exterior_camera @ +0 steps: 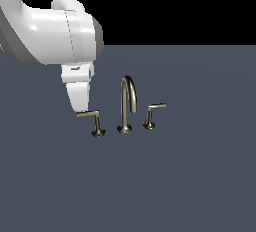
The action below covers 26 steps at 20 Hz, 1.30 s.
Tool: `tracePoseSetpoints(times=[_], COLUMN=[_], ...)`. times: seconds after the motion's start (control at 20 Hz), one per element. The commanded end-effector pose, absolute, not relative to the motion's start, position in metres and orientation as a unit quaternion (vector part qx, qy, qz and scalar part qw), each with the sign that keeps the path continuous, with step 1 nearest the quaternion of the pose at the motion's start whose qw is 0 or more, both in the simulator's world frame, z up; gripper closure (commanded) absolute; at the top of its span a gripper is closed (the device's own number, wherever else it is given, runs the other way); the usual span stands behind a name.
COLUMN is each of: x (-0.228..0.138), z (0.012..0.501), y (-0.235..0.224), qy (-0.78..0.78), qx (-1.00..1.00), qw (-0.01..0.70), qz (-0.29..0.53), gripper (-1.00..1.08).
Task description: Turn on the faucet by rotating a designated handle.
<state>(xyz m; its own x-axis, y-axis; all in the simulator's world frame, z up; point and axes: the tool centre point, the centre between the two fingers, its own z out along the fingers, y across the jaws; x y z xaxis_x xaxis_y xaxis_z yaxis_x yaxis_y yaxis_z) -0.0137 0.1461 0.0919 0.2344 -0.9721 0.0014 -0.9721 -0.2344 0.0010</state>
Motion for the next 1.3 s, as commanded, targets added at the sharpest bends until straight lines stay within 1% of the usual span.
tracePoseSetpoints(times=[0.0,0.2,0.8,0.85,1.25], x=[-0.012,-0.012,-0.052,-0.042,-0.068], z=[0.091,0.091,0.091,0.091,0.091], y=[0.146,0.146,0.157,0.152,0.143], qy=[-0.621,-0.621,-0.621,-0.625,-0.623], qx=[0.784,0.784,0.784,0.781,0.782], qw=[0.001,0.001,0.000,-0.004,-0.002], qz=[0.000,0.000,0.000,0.002,0.001], gripper=[1.08,1.08,1.08,1.08,1.08])
